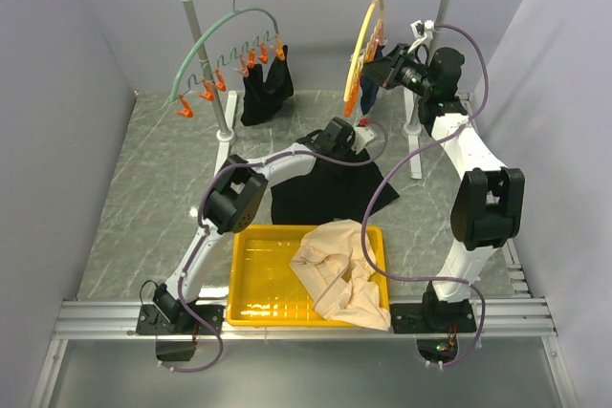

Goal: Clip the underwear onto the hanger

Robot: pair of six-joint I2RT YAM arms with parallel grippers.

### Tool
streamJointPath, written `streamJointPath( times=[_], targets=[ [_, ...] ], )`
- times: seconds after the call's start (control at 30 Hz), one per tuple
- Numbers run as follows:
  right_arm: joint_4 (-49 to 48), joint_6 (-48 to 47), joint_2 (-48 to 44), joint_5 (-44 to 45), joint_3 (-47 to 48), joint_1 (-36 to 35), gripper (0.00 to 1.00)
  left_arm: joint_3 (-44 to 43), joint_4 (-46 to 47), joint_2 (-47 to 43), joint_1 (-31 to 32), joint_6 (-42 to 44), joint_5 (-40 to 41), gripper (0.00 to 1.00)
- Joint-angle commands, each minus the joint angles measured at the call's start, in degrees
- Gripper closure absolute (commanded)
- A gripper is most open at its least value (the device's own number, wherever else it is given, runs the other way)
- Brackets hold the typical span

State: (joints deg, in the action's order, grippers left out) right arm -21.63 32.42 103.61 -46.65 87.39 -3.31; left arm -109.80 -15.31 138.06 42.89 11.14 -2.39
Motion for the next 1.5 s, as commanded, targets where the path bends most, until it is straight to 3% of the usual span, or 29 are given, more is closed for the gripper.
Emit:
streamJointPath(
  times=[0.0, 0.1, 0.23, 0.33, 0.53, 0.6, 0.63, 0.7, 0.77, 0.9, 0.93, 1.0, 1.13, 1.17, 1.27, 1.47],
  targets=[
    [-2.54, 0.62, -2.54, -0.63, -0.91, 0.50, 1.00, 4.68, -11.32, 3.36, -1.23, 2.75, 4.59, 0.83],
    [-2.72, 0.88, -2.45, -0.46, -0.91, 0.50, 1.00, 5.73, -8.87, 2.22, -1.85, 4.76, 5.12, 1.00],
    [-2.89, 1.33, -2.10, -0.54, -0.65, 0.50, 1.00, 9.59, -1.84, -1.47, -2.64, 10.20, 3.98, 1.00],
    [-2.19, 0.89, -2.01, -0.37, -0.12, 0.50, 1.00, 14.95, 3.35, -6.39, -2.90, 15.12, -2.07, 1.00],
    [-1.05, -0.17, -2.36, -0.54, 0.23, 0.50, 1.00, 25.41, 2.40, -13.95, -3.08, 30.49, -14.21, 0.97],
    [-0.96, -0.34, -2.54, -0.81, 0.14, 0.59, 1.00, 26.91, 2.48, -14.48, -3.43, 32.36, -14.31, 0.85],
    [-0.96, -0.34, -2.54, -0.81, -0.03, 0.50, 1.00, 26.74, 3.00, -14.40, -4.30, 32.02, -14.48, 0.71],
    [-0.96, -0.26, -2.63, -0.81, -0.12, 0.50, 1.00, 24.38, 3.79, -13.78, -5.18, 29.05, -14.39, 0.53],
    [-1.14, -0.17, -2.54, -0.81, -0.21, 0.50, 1.00, 20.00, 3.19, -13.26, -6.68, 23.25, -15.61, 0.41],
    [-1.40, 0.44, -2.36, -0.89, 0.06, 0.50, 1.00, 17.07, 3.88, -15.10, -8.00, 16.21, -18.88, 0.30],
    [-1.75, 0.53, -2.19, -0.90, 0.06, 0.50, 1.00, 16.99, 3.88, -15.45, -8.09, 14.63, -19.22, 0.20],
    [-1.84, 0.80, -2.19, -0.90, 0.23, 0.50, 1.00, 14.89, 1.36, -15.19, -8.00, 13.13, -20.10, 0.19],
    [-1.84, 0.80, -2.27, -0.72, 0.32, 0.50, 1.00, 4.36, -10.85, -8.96, -7.91, 5.50, -17.48, 0.26],
    [-1.84, 0.80, -2.27, -0.63, 0.15, 0.50, 1.00, -0.98, -13.32, -5.64, -7.91, 4.00, -16.60, 0.26],
    [-1.66, 0.54, -2.63, -0.63, -0.20, 0.59, 1.00, -6.38, -19.58, -2.19, -7.83, 0.65, -14.40, 0.19],
    [-1.66, 0.62, -3.15, -0.72, -0.82, 0.50, 1.00, -3.14, -18.26, -3.50, -5.46, -3.14, -6.05, 0.16]
  ],
)
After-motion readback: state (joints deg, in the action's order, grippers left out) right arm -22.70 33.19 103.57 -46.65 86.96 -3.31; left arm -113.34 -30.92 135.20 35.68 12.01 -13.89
